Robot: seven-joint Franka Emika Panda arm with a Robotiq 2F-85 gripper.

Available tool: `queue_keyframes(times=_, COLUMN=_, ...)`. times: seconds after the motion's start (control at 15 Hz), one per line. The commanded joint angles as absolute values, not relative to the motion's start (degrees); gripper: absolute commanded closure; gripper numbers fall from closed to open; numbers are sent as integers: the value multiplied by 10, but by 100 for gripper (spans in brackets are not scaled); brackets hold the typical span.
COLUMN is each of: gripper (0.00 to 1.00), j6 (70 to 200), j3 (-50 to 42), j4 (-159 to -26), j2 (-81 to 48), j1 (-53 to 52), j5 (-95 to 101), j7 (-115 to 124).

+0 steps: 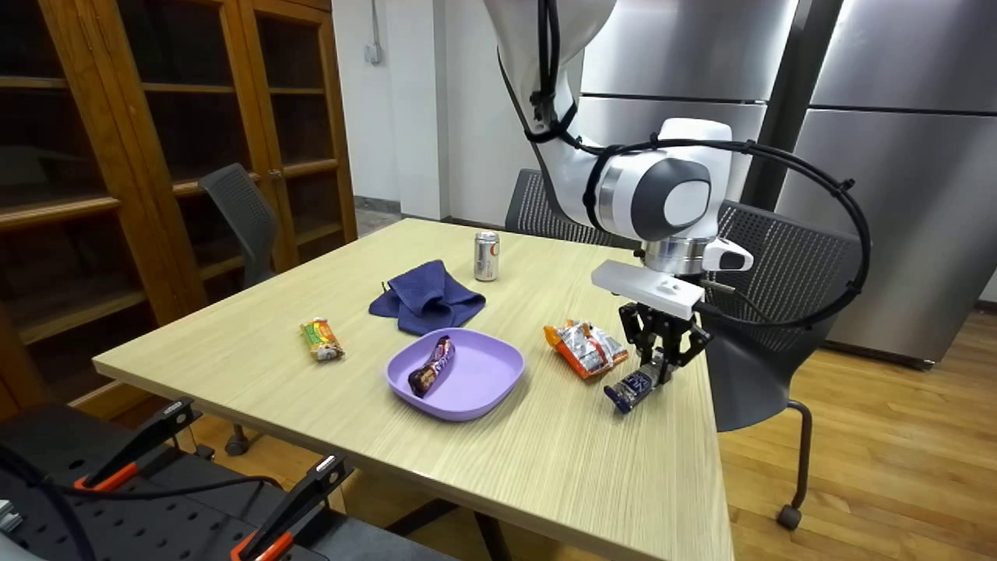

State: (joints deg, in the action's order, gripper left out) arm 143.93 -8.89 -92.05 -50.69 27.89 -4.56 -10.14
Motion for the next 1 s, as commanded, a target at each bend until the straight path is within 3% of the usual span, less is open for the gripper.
queue_keyframes(times=0.0, gripper=92, j6=1460, j3=-94, j4=-982, j2=-452, j1=272, j5=-38, j7=-116)
queue_keyframes(times=0.93, gripper=92, j6=1524, j3=-107, j4=-1159, j2=-322, j1=194, j5=16, j7=-104)
